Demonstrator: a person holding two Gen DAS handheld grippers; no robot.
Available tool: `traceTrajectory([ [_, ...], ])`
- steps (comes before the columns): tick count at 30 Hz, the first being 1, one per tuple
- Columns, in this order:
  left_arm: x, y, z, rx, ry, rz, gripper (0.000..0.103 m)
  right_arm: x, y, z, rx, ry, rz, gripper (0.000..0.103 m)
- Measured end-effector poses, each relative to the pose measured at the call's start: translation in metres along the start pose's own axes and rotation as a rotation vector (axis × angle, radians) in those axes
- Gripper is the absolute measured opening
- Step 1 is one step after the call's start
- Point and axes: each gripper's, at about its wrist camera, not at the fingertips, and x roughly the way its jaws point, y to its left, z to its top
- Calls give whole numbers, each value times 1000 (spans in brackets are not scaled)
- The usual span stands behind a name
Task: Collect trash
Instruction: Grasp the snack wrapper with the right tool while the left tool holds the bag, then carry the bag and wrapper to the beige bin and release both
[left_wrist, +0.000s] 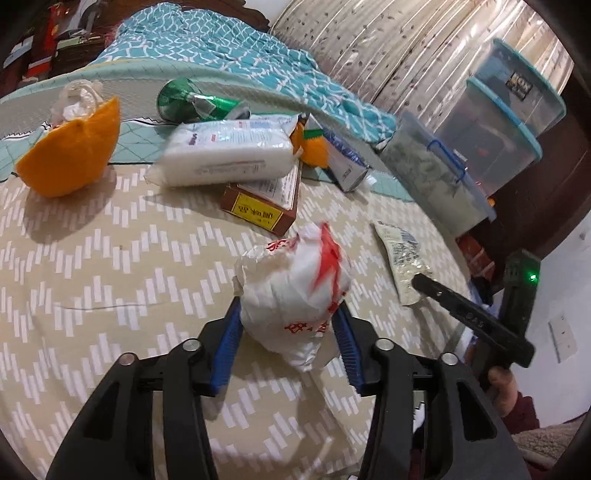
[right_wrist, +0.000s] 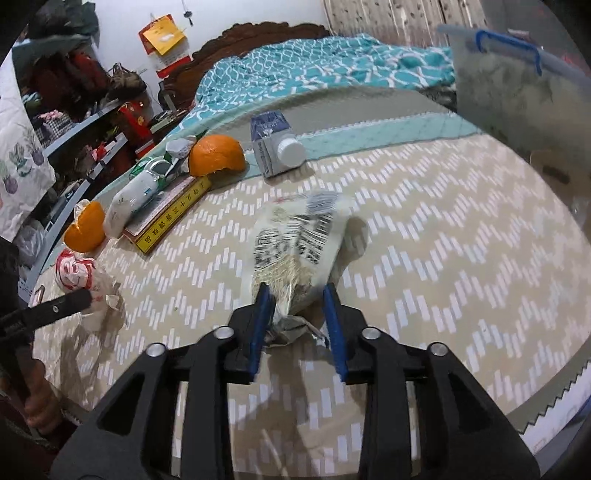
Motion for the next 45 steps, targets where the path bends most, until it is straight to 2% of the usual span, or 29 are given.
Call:
traceTrajectory([
  [2, 2, -3, 1, 0, 8, 13, 55, -6, 0, -5, -6, -19, -1, 74],
  [3, 2, -2, 2, -7, 9, 21, 64, -10, 1, -8, -16, -32, -6, 75],
  [4, 1, 0, 3, -20, 5, 30, 67, -11, 3, -8, -29, -36, -14, 75],
  [8, -3, 4, 7, -38, -9, 53, 72, -12, 5, -13, -64, -40, -30, 78],
  [13, -2, 2, 10, -27, -16, 72, 71, -6, 2, -13, -55, -23, -20, 78],
  [14, 1, 0, 10, -18, -13, 74, 66, -5, 3, -14, -60, -24, -22, 78],
  [15, 4, -3, 11, -6, -4, 68, 46, -3, 4, -14, -75, -24, -26, 72],
  [16, 9, -6, 13, 6, 9, 65, 43, -2, 5, -14, -87, -23, -31, 63],
  [17, 12, -10, 14, 17, 6, 75, 42, -2, 6, -14, -99, -30, -32, 38],
  [20, 24, -23, 24, 45, 30, 60, 39, -8, 1, -14, -90, -59, -18, 31],
  [26, 58, -79, 42, 149, 85, -13, 39, -21, -33, -17, 0, -118, -42, 28],
  [30, 98, -123, 53, 225, 149, -52, 39, -33, -73, -16, 87, -162, -75, 24],
  [39, 207, -239, 77, 390, 313, -133, 40, -63, -165, 3, 221, -266, -182, 24],
  [45, 267, -320, 89, 492, 362, -182, 40, -72, -233, 21, 318, -286, -239, 24],
])
